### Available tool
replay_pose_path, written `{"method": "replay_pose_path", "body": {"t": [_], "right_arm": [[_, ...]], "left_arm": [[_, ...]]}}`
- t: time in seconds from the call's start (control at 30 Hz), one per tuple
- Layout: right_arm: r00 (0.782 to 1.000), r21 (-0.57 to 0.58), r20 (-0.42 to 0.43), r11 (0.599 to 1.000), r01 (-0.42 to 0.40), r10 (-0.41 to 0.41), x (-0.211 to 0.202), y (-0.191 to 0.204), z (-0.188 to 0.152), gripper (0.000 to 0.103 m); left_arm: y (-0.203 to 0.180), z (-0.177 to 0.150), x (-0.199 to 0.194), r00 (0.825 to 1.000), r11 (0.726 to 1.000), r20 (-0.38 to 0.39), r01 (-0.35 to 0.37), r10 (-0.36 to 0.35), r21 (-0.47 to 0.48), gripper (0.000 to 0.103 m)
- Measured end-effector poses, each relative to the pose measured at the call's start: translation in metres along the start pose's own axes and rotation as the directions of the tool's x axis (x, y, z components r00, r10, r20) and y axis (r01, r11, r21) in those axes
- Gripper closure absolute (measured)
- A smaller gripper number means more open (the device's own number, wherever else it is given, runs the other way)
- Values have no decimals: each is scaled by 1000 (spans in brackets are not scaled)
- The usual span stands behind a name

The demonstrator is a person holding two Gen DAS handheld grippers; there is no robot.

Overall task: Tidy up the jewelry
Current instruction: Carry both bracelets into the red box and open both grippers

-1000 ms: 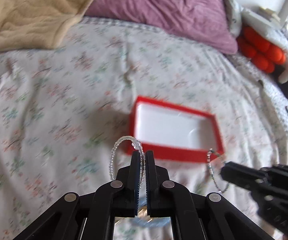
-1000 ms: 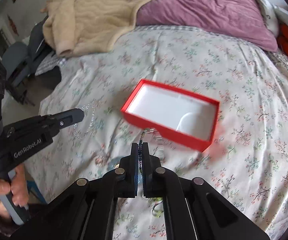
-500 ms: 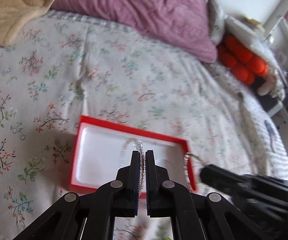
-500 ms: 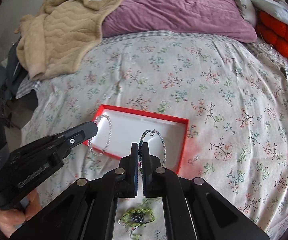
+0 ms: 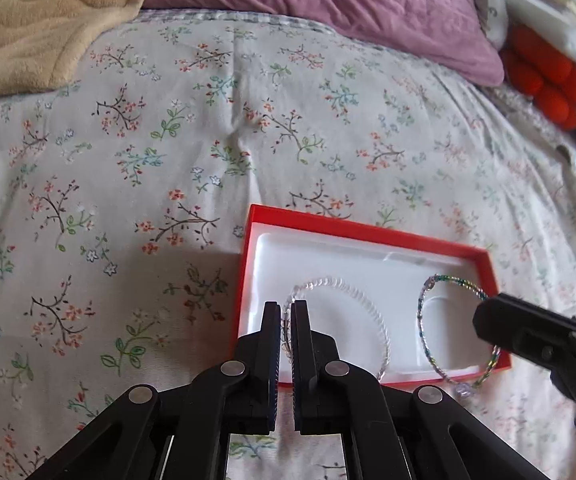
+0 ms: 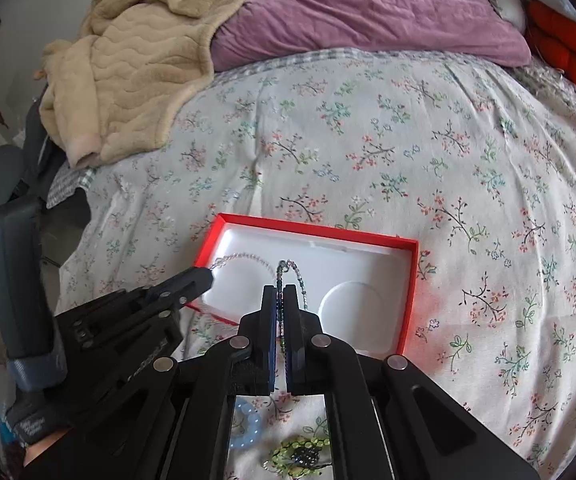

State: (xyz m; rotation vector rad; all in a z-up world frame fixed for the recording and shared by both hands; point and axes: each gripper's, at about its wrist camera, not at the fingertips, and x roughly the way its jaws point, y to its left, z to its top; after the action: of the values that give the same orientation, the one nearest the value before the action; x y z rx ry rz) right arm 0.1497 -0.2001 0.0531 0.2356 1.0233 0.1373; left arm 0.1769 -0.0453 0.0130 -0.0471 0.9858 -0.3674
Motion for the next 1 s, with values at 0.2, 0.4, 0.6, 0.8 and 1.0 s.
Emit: {"method": "replay_pose_path", "body": {"t": [0.2,0.4,0.6,0.8,1.0], "right_arm": [[997,7,7,997,76,-76,4,-15,0,100],[993,20,-1,992,121,-121,13,-33,0,100],[989,1,36,990,143,-143,15,-36,1,100],[990,0,18,990,141,-141,13,-39,2,82],[988,-18,35,988,153,-152,-2,-38,-3,58]], "left_arm": [[0,0,2,999,999,13,-40,40,21,102],[-5,0,5,997,997,39,-67,65,45,102],[-9,-1,8,995,994,53,-90,87,68,102],[-14,-3,2,992,990,58,-112,108,89,86],[-17,-6,-10,990,985,63,-132,126,108,71]]}}
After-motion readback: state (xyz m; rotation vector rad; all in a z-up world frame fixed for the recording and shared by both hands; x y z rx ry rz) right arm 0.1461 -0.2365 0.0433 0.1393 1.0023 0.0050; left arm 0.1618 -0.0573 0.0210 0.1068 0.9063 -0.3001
